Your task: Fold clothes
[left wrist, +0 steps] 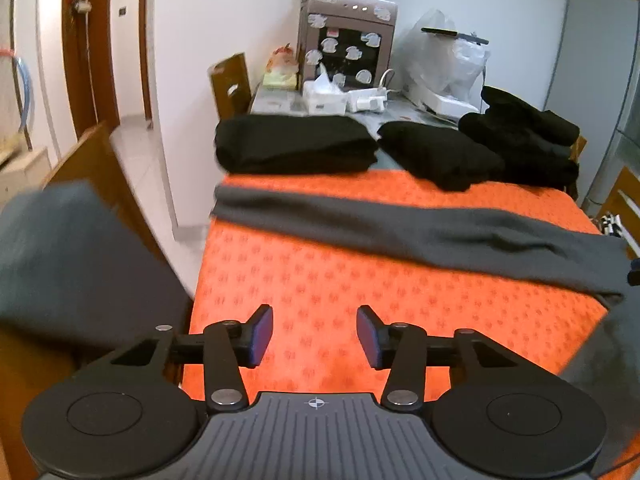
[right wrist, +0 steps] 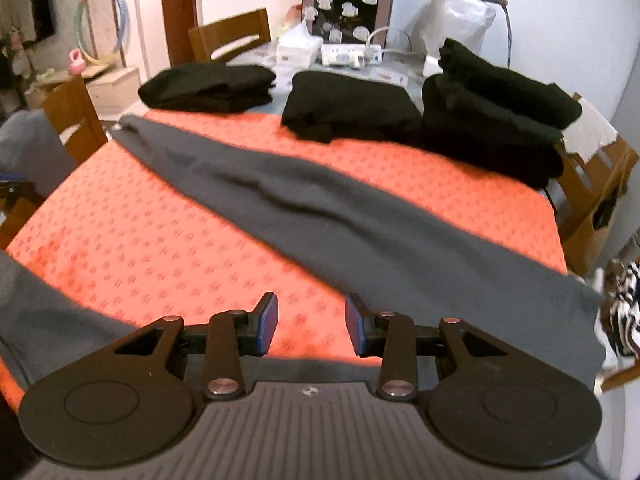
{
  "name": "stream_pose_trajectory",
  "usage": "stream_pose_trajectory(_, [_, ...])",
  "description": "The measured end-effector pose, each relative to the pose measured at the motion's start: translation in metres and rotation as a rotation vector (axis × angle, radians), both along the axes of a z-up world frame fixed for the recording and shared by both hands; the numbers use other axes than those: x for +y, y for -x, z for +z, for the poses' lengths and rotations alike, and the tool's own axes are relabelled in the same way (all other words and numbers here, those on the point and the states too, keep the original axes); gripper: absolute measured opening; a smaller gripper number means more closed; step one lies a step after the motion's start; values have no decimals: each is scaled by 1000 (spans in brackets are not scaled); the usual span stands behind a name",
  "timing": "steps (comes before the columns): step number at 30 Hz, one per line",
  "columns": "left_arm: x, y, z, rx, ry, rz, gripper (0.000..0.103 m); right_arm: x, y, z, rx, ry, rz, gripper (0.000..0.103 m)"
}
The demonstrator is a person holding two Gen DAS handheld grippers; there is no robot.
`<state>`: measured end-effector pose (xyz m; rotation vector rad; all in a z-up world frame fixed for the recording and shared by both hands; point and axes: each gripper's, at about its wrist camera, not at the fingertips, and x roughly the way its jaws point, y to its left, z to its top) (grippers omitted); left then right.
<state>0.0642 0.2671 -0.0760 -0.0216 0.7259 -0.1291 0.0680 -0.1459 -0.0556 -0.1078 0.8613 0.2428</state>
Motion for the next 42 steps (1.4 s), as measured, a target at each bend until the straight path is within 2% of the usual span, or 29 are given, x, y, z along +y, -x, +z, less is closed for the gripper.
stream_pose_trajectory(6, [-35,-56,4,-15,-100,-61,53,-38,-49,-11,12,-37,69,42])
stream_pose_trajectory(9, [-46,-88,-3,3,-118,-79,53,-45,-79,-19,24,-53,87,42])
stream_pose_trajectory(14, [-59,-142,-13,18,-122,-129,52,-39,-122,-28,26,-78,108,42])
stream_pose_trajectory(21, [-79,-201,-37,116,-132,-235,46,-10,-174,-49,81,-93,131,42])
stream_pose_trajectory(27, [-92,-218,-65,195,-156,-319,45,21,-207,-69,139,-73,158,42])
stream_pose_trajectory(34, [-91,-217,-74,187,-140,-336,49,42,-219,-90,159,-10,199,42])
stream_pose_trajectory(35, [-92,-217,-74,188,-138,-333,50,43,-219,-90,152,-4,205,41])
stream_pose_trajectory(36, [-92,-217,-74,188,-137,-333,52,43,-218,-90,146,4,209,28])
stream_pose_trajectory(37, [-93,-216,-74,185,-136,-337,53,43,-217,-89,137,16,209,10])
stream_pose_trajectory(38, [-93,-215,-74,183,-132,-340,55,41,-217,-89,136,15,209,6])
stream_pose_trajectory(42, [-92,-215,-74,180,-109,-342,60,35,-213,-80,112,-7,216,4])
